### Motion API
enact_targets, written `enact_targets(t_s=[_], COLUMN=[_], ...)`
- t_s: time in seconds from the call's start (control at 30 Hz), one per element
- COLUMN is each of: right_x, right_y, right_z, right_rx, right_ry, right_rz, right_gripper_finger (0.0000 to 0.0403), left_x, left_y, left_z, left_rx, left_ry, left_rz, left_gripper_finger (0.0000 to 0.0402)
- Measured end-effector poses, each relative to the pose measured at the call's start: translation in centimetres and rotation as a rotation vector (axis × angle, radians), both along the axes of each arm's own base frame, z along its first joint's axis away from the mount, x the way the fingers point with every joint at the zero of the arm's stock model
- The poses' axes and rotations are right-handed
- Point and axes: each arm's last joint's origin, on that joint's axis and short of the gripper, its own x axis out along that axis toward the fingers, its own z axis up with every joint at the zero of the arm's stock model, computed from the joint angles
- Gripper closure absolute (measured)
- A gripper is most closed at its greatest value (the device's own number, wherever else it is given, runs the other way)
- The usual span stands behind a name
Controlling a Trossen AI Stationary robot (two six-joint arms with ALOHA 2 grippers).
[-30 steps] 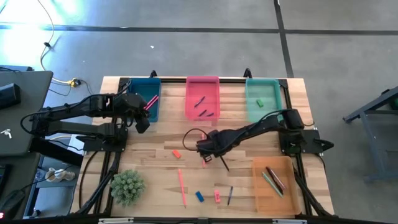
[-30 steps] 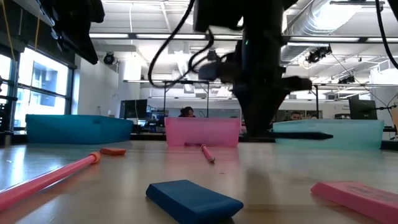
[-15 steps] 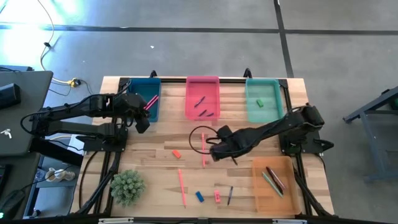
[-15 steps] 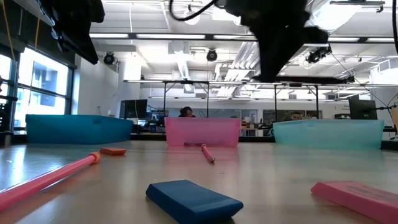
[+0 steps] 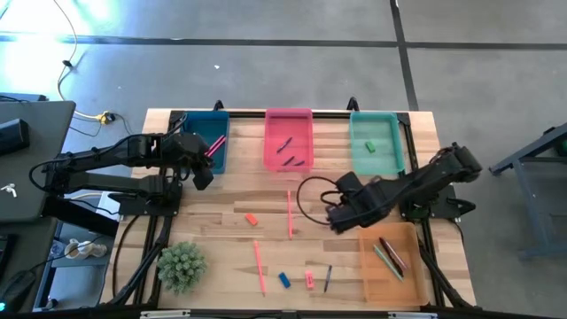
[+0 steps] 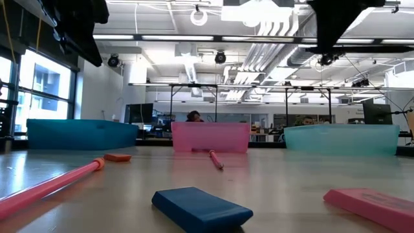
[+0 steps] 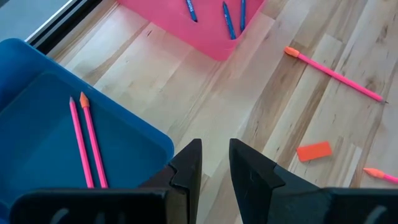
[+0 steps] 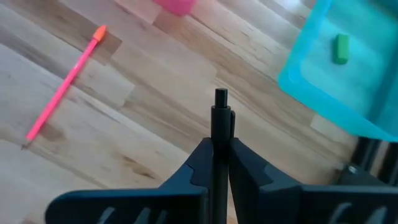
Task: Sort crayons/erasers/pens/pencils in bins
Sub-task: Put the black pen into the orange bin
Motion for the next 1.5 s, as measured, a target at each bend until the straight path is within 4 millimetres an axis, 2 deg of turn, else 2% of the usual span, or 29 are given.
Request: enact_targets(t_s=[0.23, 0.4, 0.63, 0.93, 1.07, 1.27, 1.5], right_x=[-2.4, -5.3, -8.6, -11.7, -13.1, -14.4, -15.0], right_y=[1.7, 2.6, 4.7, 8.0, 9.5, 10.6, 9.8], right_z=[0.7, -1.7, -3.4, -4.9, -6.8, -9.7, -12.0], right_rx=[-0.003, 0.029, 0.170, 0.332, 0.398, 0.442, 0.447], right_ry=[-0.016, -0.004, -0.164, -0.179, -0.205, -0.208, -0.138], right_rz=[0.021, -0.058, -0.051, 0.005, 0.011, 0.006, -0.050], right_gripper_finger=[0.0388, 0.0389, 0.0389, 0.0389, 0.0389, 0.0389, 0.0386], left_x=[0.1, 0.1, 0.1, 0.2, 0.4, 1.7, 3.9], left_y=[0.0, 0.0, 0.0, 0.0, 0.0, 0.2, 0.5], left_z=[0.0, 0.0, 0.1, 0.0, 0.0, -0.3, -0.9], left_rx=[0.002, 0.003, -0.004, -0.024, -0.042, -0.086, -0.152], left_ry=[-0.007, -0.008, -0.017, -0.023, -0.023, -0.045, -0.083], left_rz=[0.000, 0.000, 0.013, -0.003, -0.016, -0.072, -0.143], left_gripper_finger=[0.0332, 0.0332, 0.0332, 0.0332, 0.0330, 0.0295, 0.0248])
